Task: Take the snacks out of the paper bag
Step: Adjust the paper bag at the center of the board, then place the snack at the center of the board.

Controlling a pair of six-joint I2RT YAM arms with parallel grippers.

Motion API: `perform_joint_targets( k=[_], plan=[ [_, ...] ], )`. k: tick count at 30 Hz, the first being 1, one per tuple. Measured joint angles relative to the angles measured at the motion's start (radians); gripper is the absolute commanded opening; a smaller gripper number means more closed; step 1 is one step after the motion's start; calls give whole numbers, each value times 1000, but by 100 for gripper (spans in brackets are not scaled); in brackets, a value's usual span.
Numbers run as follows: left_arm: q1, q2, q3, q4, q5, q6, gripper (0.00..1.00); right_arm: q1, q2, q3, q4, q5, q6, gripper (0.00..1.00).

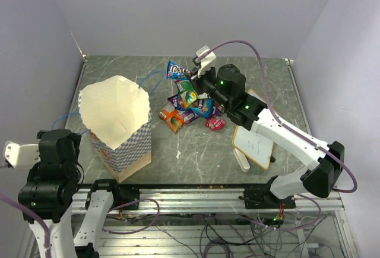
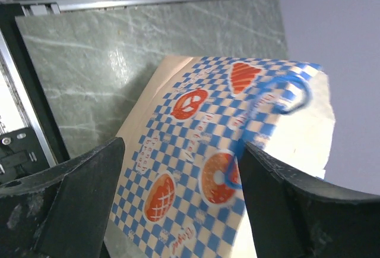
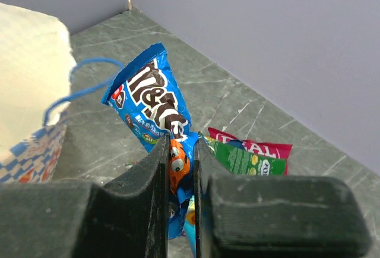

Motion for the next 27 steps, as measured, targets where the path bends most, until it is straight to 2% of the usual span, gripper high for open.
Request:
perform_joint_targets(
  k=[3,6,9,13,22,27],
  plan=[
    [0,-15,35,-6,-40,18,92,-8,2,0,-17,0,26,0],
    [0,-27,56,-11,-82,32,93,-14,3,0,-34,0,46,0],
    [-2,-47,79,-14,-122,44,87,-15,3,0,-41,0,61,0],
    [-12,-61,123,-12,-161,87,87,-15,3,0,-55,0,74,0],
    [-53,-37,276,170,-165,352,91,-42,46,13,-113,30,160,0],
    [-57,35,330,305,-65,506,93,-125,109,13,-138,14,241,0]
  ],
)
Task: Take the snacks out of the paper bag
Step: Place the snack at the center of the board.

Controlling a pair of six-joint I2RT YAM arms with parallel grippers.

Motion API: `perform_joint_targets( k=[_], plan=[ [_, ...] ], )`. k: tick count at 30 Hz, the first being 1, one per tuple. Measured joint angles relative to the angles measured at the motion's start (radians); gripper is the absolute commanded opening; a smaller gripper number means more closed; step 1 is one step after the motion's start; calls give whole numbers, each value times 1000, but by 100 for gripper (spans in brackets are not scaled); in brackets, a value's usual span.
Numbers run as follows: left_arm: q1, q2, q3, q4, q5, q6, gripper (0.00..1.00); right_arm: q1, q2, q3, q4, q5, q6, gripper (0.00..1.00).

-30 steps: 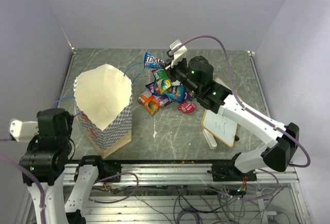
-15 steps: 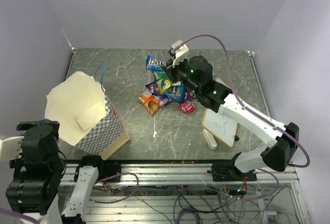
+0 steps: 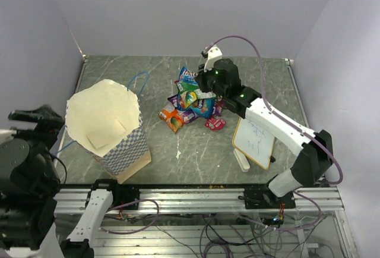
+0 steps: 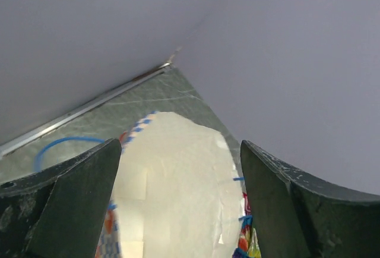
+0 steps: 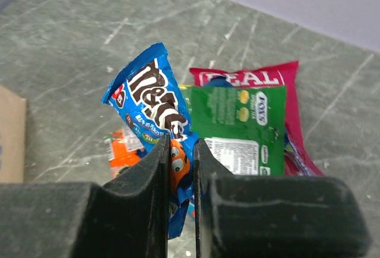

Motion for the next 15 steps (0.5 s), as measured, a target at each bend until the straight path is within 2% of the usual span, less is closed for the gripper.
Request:
perform_joint_targets(
  k=[8,15],
  plan=[
    [-2,184,98,126,260,203,93,-126,126,-2,10,-55,74,0],
    [-3,243,107,144,403,268,93,-159,185,-60,75,-95,103,0]
  ],
)
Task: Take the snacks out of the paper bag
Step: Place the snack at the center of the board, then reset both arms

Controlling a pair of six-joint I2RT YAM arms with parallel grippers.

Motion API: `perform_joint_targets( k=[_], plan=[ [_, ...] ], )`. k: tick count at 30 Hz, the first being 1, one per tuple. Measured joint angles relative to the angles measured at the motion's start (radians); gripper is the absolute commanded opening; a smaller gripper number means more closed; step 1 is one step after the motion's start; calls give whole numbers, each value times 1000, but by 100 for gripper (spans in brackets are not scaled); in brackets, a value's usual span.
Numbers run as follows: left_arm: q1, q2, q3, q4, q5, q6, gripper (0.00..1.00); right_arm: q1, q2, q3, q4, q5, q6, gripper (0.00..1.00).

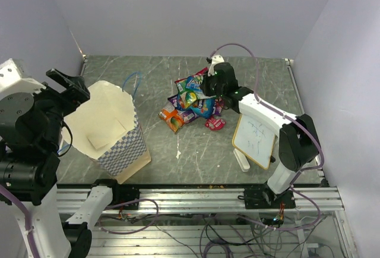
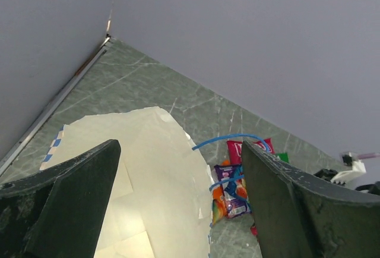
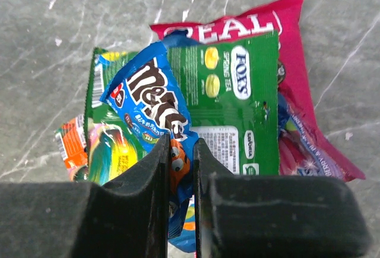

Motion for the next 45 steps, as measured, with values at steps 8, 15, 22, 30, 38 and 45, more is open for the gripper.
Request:
perform_joint_targets(
  k=[8,15,22,30,38,45],
  plan=[
    [0,2,1,4,64,24,95,-12,8,-73,52,-6,11,25],
    [0,11,11,4,91,44,94,-13,2,-53,-17,-13,11,92],
    [0,33,19,6,133,50,93,-13,-104,60,-252,48,43,100],
    [0,39,19,6,206,23,92,-13,-252,290,-562,80,51,100],
    [0,119,129,9,280,10,92,-13,-518,482,-713,61,52,100],
    [0,132,213,21,322,9,93,-13,-732,528,-654,40,127,100]
  ],
)
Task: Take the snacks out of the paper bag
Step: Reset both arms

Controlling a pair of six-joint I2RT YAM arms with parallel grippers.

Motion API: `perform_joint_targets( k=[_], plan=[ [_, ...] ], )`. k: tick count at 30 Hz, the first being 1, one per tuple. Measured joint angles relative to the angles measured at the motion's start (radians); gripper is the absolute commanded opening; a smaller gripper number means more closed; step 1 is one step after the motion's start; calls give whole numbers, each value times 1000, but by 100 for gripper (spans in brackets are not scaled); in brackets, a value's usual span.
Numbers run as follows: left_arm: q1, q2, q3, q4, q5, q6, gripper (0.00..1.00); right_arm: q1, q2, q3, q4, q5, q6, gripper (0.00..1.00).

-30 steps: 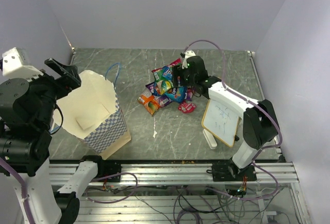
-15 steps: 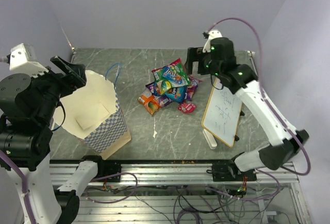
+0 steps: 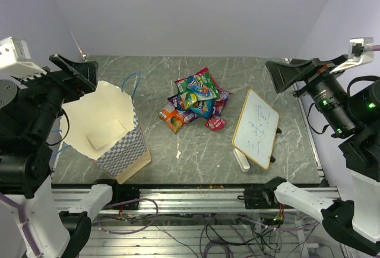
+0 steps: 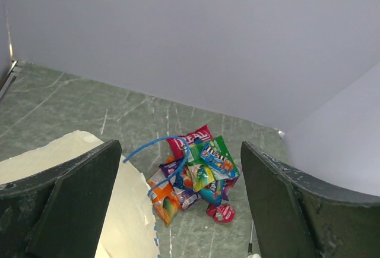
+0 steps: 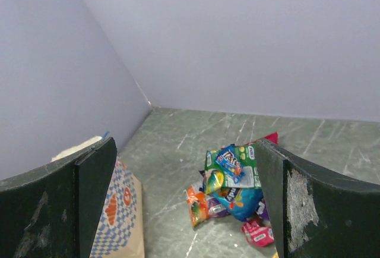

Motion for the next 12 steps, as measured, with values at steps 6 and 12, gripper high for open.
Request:
perform_joint_targets(
  k=[6,12],
  plan=[
    [0,-16,5,24,44,0,91,0,48,48,-31,26,55,100],
    [0,-16,-12,53,86,-3,90,0,88,7,-49,34,94,100]
  ],
)
